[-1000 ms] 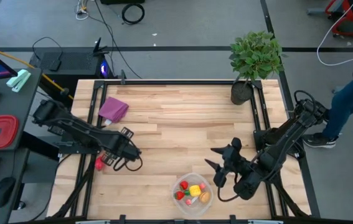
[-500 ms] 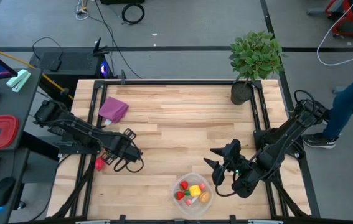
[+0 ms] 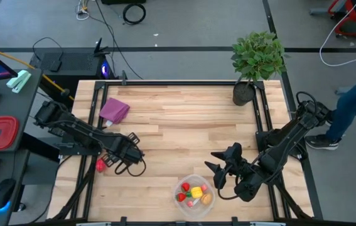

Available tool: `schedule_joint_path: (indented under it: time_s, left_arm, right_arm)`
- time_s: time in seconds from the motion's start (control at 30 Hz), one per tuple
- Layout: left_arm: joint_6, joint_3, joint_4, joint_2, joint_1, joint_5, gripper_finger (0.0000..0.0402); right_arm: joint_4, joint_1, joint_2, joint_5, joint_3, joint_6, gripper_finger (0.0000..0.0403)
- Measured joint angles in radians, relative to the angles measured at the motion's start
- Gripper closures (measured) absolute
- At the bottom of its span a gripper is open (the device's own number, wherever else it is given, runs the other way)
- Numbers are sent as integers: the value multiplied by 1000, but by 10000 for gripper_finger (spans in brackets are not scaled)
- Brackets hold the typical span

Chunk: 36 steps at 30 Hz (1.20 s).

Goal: Pick and placing Produce into tupperware
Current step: Put the orange into the transparent bin

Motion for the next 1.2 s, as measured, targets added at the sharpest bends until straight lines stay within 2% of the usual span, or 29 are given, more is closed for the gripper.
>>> schedule_joint_path:
  time_s: [0.23, 0.4, 0.73, 1.2]
  left_arm:
    - [-2, 0, 8, 2, 0, 1, 138]
    - [-5, 0, 5, 45, 1, 37, 138]
    - [24, 0, 8, 136, 16, 24, 137]
    - [1, 0, 14, 177, 55, 42, 146]
  right_arm:
    - [5, 0, 0, 0, 0, -3, 157]
    - [5, 0, 0, 0, 0, -4, 157]
    - [5, 0, 0, -7, 0, -12, 157]
    - [12, 1, 0, -8, 0, -31, 157]
